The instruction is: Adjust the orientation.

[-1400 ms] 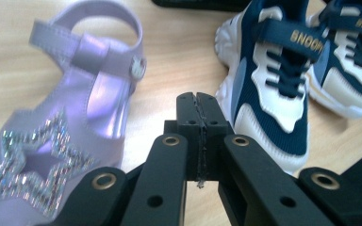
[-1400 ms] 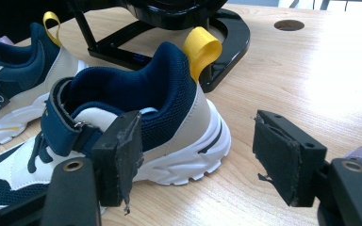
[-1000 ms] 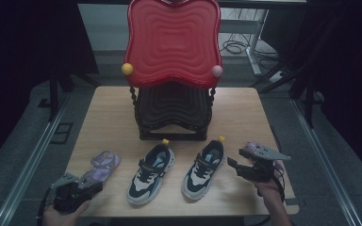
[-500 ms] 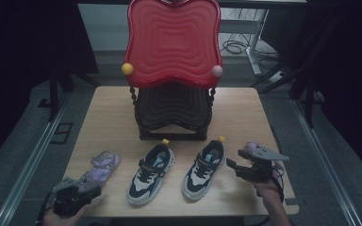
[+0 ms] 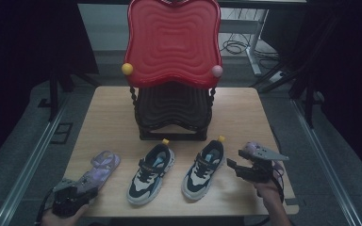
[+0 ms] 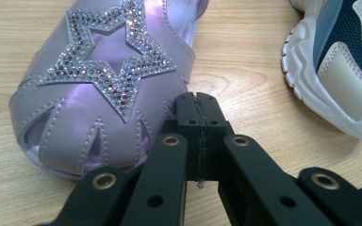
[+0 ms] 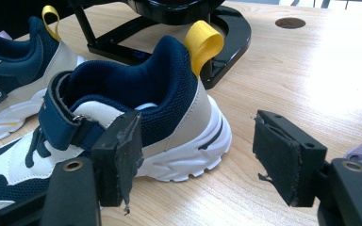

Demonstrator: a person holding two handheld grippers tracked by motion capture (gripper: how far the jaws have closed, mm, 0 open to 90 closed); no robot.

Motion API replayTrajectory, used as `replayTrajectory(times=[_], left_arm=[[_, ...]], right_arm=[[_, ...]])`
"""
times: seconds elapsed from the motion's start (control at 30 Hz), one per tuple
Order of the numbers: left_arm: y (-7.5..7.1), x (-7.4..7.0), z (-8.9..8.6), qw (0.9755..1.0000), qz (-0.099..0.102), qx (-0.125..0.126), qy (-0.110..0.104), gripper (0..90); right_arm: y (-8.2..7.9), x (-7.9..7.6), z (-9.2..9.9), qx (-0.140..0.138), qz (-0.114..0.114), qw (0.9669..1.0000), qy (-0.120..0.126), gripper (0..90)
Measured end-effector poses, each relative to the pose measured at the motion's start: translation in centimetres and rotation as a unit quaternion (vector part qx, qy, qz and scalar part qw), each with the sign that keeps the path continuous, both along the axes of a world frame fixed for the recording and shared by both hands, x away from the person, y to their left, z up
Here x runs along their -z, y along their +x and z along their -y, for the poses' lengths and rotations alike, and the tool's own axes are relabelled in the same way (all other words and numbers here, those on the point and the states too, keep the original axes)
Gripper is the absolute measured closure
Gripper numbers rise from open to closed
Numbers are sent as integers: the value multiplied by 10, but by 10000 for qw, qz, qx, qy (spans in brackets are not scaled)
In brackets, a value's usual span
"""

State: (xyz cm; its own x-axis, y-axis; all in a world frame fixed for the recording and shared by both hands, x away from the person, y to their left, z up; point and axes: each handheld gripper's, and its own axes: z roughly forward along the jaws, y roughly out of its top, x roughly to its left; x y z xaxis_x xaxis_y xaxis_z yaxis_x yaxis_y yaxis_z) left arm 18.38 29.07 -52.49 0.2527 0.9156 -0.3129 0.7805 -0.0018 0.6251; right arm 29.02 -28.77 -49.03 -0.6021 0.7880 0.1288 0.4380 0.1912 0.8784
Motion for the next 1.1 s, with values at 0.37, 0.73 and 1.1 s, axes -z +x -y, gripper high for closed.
replayTrajectory(times=[0.37, 0.73, 1.1], left_arm=[[-2, 0, -5, 9998, 18, -138, 156, 900], [3, 6, -19, 9988, -28, -425, 238, 888], [11, 3, -29, 9990, -72, -421, 130, 895]], right_arm=[[0, 0, 0, 4, -4, 10000, -23, 331], [-1, 0, 0, 51, 12, 10000, -45, 332], [-2, -1, 0, 157, 143, 9998, -9, 339]])
